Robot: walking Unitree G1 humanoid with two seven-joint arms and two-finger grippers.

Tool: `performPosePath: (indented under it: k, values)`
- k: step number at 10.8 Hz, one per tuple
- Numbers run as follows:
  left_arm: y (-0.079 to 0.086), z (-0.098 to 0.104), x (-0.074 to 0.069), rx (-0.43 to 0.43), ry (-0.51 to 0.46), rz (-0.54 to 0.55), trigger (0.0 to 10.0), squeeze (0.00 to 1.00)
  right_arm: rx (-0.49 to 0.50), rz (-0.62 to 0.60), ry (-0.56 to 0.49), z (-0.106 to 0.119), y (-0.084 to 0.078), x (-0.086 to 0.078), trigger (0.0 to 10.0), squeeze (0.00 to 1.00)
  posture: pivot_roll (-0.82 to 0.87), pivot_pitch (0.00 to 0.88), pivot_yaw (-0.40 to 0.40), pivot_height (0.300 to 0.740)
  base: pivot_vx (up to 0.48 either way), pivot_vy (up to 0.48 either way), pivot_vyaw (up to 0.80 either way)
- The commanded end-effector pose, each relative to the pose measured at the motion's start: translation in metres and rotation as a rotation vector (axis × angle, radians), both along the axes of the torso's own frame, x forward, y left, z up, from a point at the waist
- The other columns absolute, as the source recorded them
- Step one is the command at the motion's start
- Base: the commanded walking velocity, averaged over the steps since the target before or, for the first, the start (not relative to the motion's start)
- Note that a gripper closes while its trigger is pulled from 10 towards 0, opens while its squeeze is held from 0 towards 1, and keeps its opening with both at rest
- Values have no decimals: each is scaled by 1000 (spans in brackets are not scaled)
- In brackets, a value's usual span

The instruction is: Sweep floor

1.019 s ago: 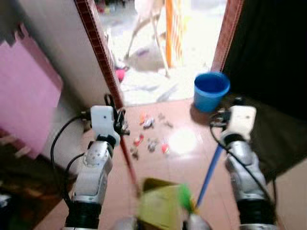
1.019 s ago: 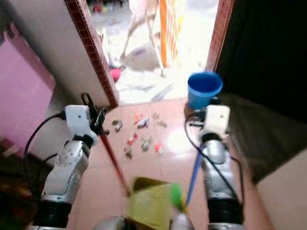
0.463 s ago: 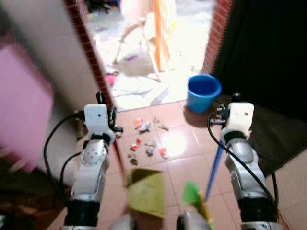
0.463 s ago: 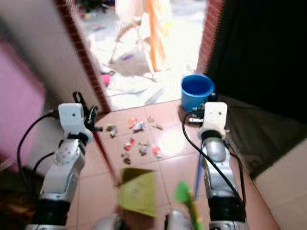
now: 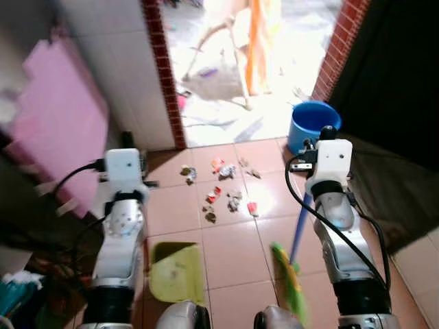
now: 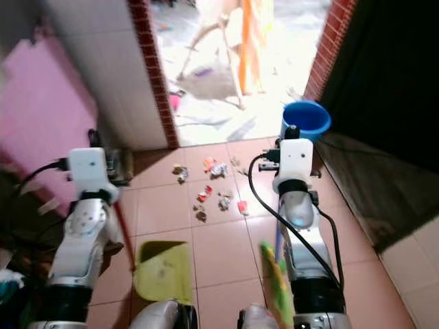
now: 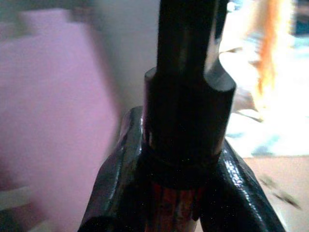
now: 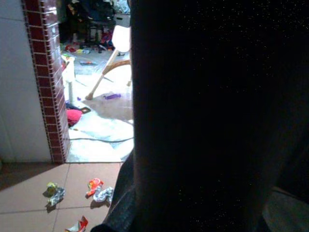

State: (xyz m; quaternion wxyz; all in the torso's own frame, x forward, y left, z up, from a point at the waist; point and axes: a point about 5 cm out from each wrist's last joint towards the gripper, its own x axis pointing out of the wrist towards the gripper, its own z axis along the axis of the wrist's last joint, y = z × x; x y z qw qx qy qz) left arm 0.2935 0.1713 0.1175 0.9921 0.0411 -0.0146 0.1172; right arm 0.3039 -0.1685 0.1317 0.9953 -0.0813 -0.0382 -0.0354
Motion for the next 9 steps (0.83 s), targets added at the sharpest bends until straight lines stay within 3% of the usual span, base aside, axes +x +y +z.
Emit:
performPosePath:
  k: [1, 4, 6, 9]
  values:
    - [4, 11, 5, -5, -72, 42, 10000, 0, -10, 5, -45, 9, 2, 2, 10000, 0, -19, 89, 35, 740, 0, 0, 0]
    - [-4, 10, 12, -29, -69, 13, 10000, 0, -1, 26, -54, 11, 8, 4, 10000, 0, -25, 90, 30, 740, 0, 0, 0]
    - [-19, 13, 13, -65, -86, -86, 10000, 0, -4, 27, -58, 12, 7, 6, 10000, 0, -23, 78, 35, 740, 0, 0, 0]
    - [-18, 14, 13, -65, -93, -83, 10000, 0, -22, 41, -77, 16, 10, 5, 10000, 0, -24, 81, 40, 740, 179, 0, 0]
